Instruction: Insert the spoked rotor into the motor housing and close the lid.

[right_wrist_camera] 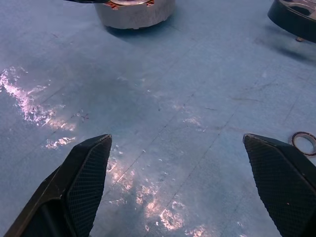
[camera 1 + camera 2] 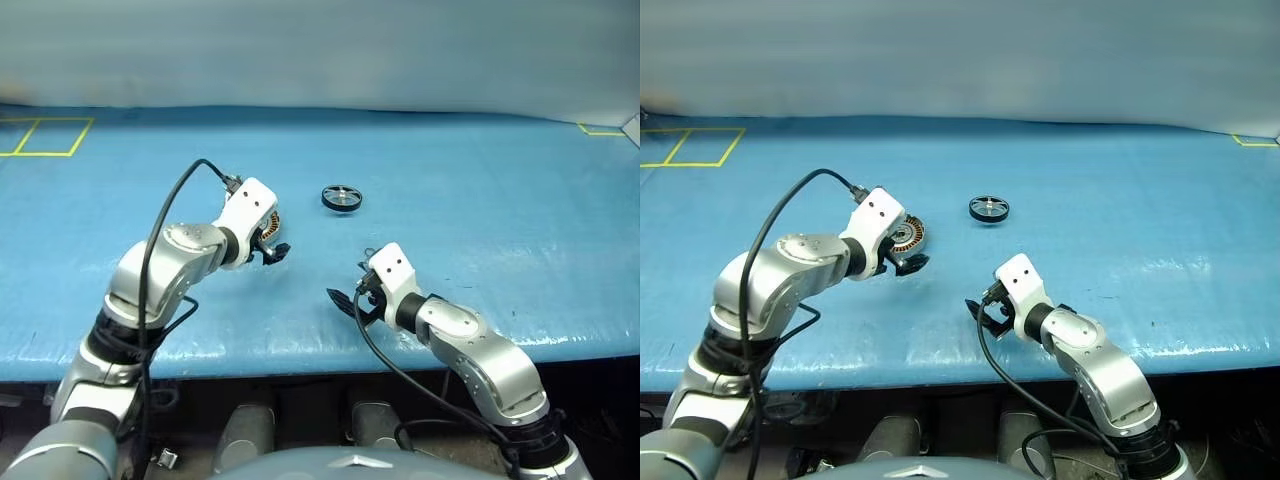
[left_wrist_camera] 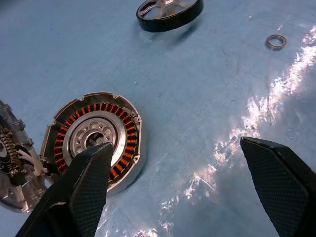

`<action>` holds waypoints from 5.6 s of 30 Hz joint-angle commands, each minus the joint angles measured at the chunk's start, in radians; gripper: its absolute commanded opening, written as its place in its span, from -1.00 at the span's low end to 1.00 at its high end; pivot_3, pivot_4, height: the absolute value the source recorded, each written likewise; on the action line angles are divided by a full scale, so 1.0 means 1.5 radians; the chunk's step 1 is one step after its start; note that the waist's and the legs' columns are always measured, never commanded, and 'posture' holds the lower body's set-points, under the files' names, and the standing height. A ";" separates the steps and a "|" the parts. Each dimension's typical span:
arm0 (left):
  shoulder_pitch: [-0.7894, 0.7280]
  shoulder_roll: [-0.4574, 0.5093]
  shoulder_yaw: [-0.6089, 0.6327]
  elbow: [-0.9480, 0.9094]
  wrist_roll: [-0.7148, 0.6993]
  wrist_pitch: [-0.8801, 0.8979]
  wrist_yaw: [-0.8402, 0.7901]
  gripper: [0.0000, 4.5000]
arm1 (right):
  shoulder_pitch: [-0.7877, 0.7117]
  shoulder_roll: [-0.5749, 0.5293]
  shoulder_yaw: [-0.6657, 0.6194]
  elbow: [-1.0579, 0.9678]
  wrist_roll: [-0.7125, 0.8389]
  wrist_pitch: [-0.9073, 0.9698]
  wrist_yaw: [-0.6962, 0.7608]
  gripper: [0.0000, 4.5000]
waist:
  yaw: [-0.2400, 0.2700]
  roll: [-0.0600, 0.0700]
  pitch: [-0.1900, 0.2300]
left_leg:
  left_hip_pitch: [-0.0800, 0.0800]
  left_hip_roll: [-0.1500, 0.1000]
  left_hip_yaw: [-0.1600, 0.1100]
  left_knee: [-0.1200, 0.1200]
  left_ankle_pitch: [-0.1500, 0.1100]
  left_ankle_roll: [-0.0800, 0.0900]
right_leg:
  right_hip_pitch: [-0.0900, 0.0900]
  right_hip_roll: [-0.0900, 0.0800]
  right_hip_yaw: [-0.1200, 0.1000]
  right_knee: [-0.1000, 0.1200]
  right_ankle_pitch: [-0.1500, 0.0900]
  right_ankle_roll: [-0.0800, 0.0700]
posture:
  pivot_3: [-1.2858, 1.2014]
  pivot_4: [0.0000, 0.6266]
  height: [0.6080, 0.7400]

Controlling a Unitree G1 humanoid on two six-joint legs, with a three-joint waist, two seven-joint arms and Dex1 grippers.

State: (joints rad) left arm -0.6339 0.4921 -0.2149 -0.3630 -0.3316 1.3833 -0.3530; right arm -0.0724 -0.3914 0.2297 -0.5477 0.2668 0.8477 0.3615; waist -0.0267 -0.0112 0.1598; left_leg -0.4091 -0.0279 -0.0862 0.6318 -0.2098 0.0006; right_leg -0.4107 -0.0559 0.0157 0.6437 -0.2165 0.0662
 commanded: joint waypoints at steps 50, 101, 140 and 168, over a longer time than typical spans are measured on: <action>-0.285 0.063 -0.349 0.288 0.219 -0.098 -0.305 0.99 | -0.008 0.032 0.027 0.039 -0.025 -0.049 0.019 1.00 | -0.006 -0.001 0.001 | -0.002 0.000 -0.001 0.010 0.000 0.000 | -0.001 0.000 0.001 0.010 0.000 0.000 | 0.03 -0.52 1.00; -0.303 0.018 -0.354 0.397 0.227 -0.087 -0.271 0.99 | -0.003 0.032 0.036 0.052 -0.039 -0.054 0.030 1.00 | -0.006 -0.002 0.002 | -0.002 0.000 -0.001 0.010 0.000 0.000 | -0.002 0.000 0.001 0.010 0.000 0.000 | 0.03 -0.52 1.00; -0.273 -0.018 -0.357 0.471 0.267 -0.135 -0.311 -0.18 | 0.007 0.035 0.033 0.047 -0.043 -0.059 0.015 1.00 | -0.005 -0.002 0.003 | -0.001 0.000 -0.001 0.011 0.000 0.000 | 0.000 0.000 0.001 0.010 0.000 0.000 | 0.03 -0.52 1.00; -0.048 0.136 -0.281 0.160 0.260 -0.468 -0.408 -0.19 | 0.059 0.056 0.022 0.023 -0.044 -0.060 -0.019 1.00 | 0.003 -0.001 0.003 | -0.001 0.000 0.000 0.010 0.000 0.001 | -0.001 -0.001 0.001 0.010 -0.002 -0.003 | 0.03 -0.52 1.00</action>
State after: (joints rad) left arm -0.7148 0.6950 -0.6589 -0.1160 0.0610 0.7477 -0.9432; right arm 0.0145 -0.3125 0.2742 -0.4769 0.2014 0.7732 0.3396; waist -0.0229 -0.0134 0.1637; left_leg -0.4110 -0.0284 -0.0866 0.6474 -0.2093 0.0017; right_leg -0.4123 -0.0581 0.0172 0.6588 -0.2193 0.0617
